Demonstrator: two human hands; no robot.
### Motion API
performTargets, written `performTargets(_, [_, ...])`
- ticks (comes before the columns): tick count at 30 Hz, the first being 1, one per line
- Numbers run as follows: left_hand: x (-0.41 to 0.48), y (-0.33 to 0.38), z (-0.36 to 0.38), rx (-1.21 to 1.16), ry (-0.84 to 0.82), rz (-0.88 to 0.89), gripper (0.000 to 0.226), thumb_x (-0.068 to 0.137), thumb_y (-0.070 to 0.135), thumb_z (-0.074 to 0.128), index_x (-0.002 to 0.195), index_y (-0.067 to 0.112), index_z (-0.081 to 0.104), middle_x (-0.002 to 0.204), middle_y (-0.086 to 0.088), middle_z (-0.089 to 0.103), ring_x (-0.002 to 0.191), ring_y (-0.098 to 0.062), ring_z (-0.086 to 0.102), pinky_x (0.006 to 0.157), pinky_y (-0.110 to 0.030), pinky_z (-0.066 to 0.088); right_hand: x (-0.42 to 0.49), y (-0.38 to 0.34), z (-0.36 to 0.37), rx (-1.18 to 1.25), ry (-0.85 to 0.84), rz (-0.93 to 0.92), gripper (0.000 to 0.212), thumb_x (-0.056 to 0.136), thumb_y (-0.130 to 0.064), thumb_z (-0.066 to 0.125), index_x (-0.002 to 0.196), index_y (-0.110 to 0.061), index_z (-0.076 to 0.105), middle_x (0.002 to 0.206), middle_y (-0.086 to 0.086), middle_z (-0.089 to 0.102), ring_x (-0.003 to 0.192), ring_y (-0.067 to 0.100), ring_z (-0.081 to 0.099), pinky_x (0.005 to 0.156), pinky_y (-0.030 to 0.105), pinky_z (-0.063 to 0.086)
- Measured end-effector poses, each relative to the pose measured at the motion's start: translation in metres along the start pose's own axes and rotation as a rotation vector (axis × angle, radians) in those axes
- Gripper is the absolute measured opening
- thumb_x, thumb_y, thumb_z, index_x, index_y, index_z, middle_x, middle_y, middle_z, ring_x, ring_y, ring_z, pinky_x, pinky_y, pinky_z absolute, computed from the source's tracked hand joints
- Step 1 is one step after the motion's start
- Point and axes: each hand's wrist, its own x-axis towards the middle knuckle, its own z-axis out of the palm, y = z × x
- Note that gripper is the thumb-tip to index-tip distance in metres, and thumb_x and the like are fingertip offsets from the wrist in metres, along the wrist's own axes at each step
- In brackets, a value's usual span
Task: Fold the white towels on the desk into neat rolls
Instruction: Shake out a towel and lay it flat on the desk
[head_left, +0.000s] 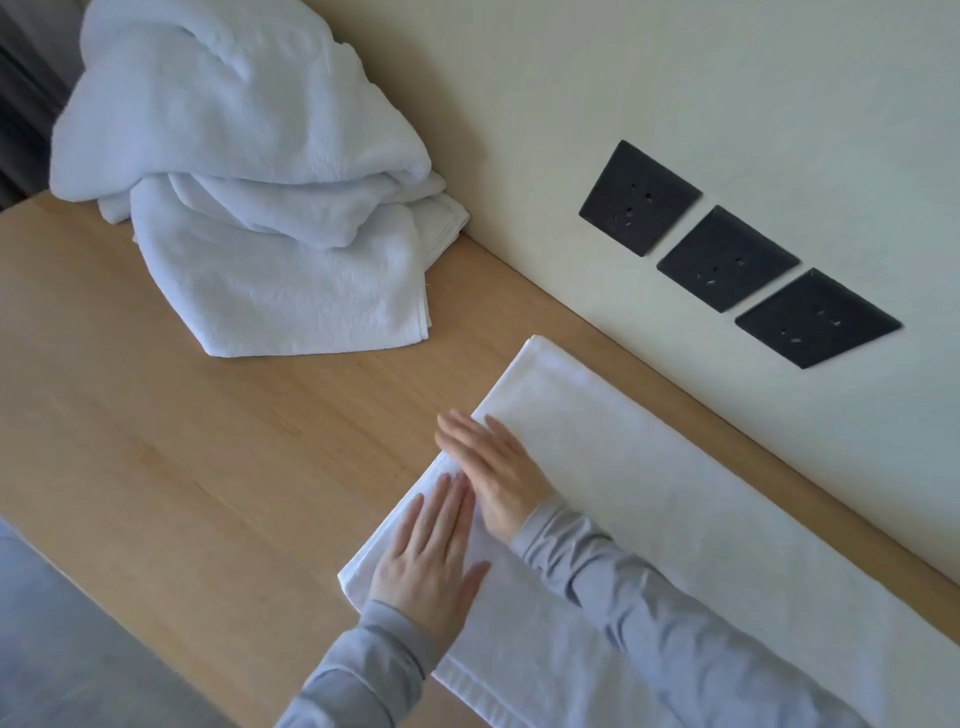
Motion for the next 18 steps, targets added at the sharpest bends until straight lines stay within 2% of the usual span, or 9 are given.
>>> performTargets(3, [0.004, -0.007, 0.011, 0.066, -0.135, -0.013, 0.073, 0.097, 0.05, 0.01, 0.127, 0.001, 0.056, 0.138, -0.015, 0.049, 0.128, -0.025, 0.048, 0.108, -0.039, 0.019, -0.02, 0.012, 0.009, -0.072, -0.13, -0.081, 0.046, 0.097, -0.025, 0.034, 0.138, -0.007, 0.043, 0.148, 0.005, 0.038, 0.14, 0.02, 0.029, 0.114, 0.041, 0.025])
performTargets(6, [0.001, -0.017, 0.025, 0.08, -0.128, 0.036, 0.074, 0.095, 0.055, 0.015, 0.136, 0.001, 0.044, 0.146, -0.014, 0.039, 0.136, -0.025, 0.037, 0.109, -0.04, 0.023, -0.013, 0.037, 0.009, -0.227, -0.265, -0.107, 0.055, 0.095, -0.039, 0.032, 0.143, -0.012, 0.034, 0.151, 0.002, 0.032, 0.141, 0.017, 0.025, 0.114, 0.046, 0.022])
performTargets(8, [0.0, -0.019, 0.031, 0.062, -0.102, 0.047, 0.074, 0.093, 0.057, 0.022, 0.141, 0.002, 0.037, 0.15, -0.013, 0.033, 0.14, -0.024, 0.029, 0.109, -0.042, 0.024, -0.001, 0.06, 0.001, -0.282, -0.286, 0.034, 0.057, 0.093, -0.041, 0.031, 0.144, -0.015, 0.033, 0.151, 0.001, 0.031, 0.141, 0.02, 0.026, 0.112, 0.05, 0.019])
performTargets(10, [-0.001, -0.019, 0.033, 0.051, -0.07, 0.047, 0.075, 0.092, 0.059, 0.027, 0.143, 0.004, 0.034, 0.152, -0.012, 0.03, 0.141, -0.023, 0.025, 0.11, -0.042, 0.024, 0.008, 0.091, -0.009, -0.29, -0.277, 0.222, 0.056, 0.095, -0.04, 0.031, 0.147, -0.02, 0.022, 0.155, -0.004, 0.019, 0.144, 0.015, 0.012, 0.117, 0.046, 0.01])
performTargets(12, [0.0, -0.02, 0.034, 0.056, -0.042, 0.045, 0.076, 0.09, 0.06, 0.031, 0.143, 0.005, 0.035, 0.152, -0.013, 0.029, 0.141, -0.025, 0.027, 0.11, -0.043, 0.024, 0.009, 0.112, -0.015, -0.307, -0.286, 0.272, 0.057, 0.096, -0.044, 0.022, 0.148, -0.024, 0.009, 0.155, -0.012, 0.002, 0.144, 0.007, 0.001, 0.117, 0.037, -0.002])
performTargets(13, [0.0, -0.021, 0.034, 0.063, -0.03, 0.047, 0.077, 0.089, 0.06, 0.032, 0.143, 0.005, 0.035, 0.152, -0.014, 0.029, 0.141, -0.027, 0.028, 0.11, -0.044, 0.025, 0.01, 0.115, -0.015, -0.304, -0.286, 0.268, 0.059, 0.095, -0.047, 0.016, 0.149, -0.025, 0.008, 0.154, -0.014, -0.001, 0.144, 0.005, 0.0, 0.117, 0.034, -0.004])
performTargets(15, [0.0, -0.02, 0.036, 0.071, -0.022, 0.053, 0.077, 0.089, 0.061, 0.032, 0.143, 0.006, 0.035, 0.153, -0.015, 0.027, 0.141, -0.029, 0.028, 0.11, -0.044, 0.025, 0.01, 0.114, -0.013, -0.276, -0.256, 0.277, 0.062, 0.092, -0.05, 0.011, 0.149, -0.024, 0.012, 0.155, -0.013, 0.004, 0.143, 0.003, 0.003, 0.117, 0.033, 0.001])
performTargets(18, [0.001, -0.021, 0.037, 0.078, -0.01, 0.052, 0.076, 0.09, 0.061, 0.032, 0.144, 0.007, 0.033, 0.154, -0.015, 0.025, 0.141, -0.028, 0.026, 0.112, -0.043, 0.023, 0.014, 0.114, -0.011, -0.235, -0.174, 0.347, 0.055, 0.097, -0.041, 0.02, 0.148, -0.02, 0.021, 0.155, -0.008, 0.016, 0.143, 0.006, 0.011, 0.116, 0.032, 0.009])
